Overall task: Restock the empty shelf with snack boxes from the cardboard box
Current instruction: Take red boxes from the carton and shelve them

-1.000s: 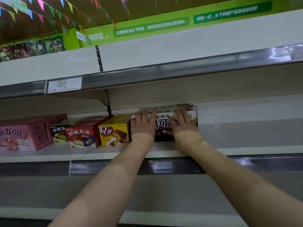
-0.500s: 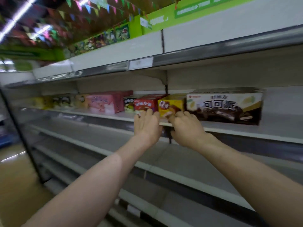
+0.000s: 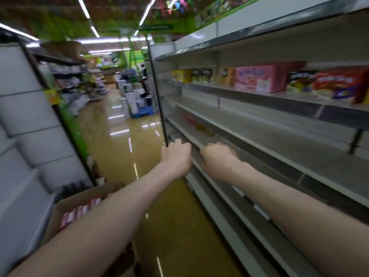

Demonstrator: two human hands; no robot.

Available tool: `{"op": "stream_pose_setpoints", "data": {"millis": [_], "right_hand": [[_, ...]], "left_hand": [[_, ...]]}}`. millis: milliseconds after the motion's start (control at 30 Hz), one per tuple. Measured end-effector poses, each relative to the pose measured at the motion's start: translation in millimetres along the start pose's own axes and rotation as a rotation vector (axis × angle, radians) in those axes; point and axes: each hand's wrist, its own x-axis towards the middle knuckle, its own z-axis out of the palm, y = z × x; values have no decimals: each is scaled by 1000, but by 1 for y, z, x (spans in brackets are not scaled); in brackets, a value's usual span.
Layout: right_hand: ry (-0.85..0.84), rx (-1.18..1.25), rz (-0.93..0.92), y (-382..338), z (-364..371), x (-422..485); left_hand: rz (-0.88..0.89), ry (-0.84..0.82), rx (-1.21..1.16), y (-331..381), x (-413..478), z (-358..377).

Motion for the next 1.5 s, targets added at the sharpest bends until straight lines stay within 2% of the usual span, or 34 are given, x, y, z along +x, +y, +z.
{"op": "stream_pose_setpoints", "data": {"millis": [300,500,667,967,1133,1367,1500], "right_hand": [[-60,69,-270,-183,66,85],[-241,154,-360,-283,115,123],[-393,240,-385,-330,168,139],[-631,206,-390,-362,273,155],[-822,186,-354,-375,344,151],[-1004,261,-391,-385,434,140],[-1071,318,-349,-393,475,130]], "left_hand": [[-275,-151,31,-203,-45,42],[-407,-279,-17,-315,-73,86],[-522,-383,-145,-374,-93,139],[-747,-521,-402,-408,-115,253],[-893,-572,-571,-410,-123,313],[-1159,-662,-763,-398,-137,407],[-1289,-696,-934,-397,-148,452]]}}
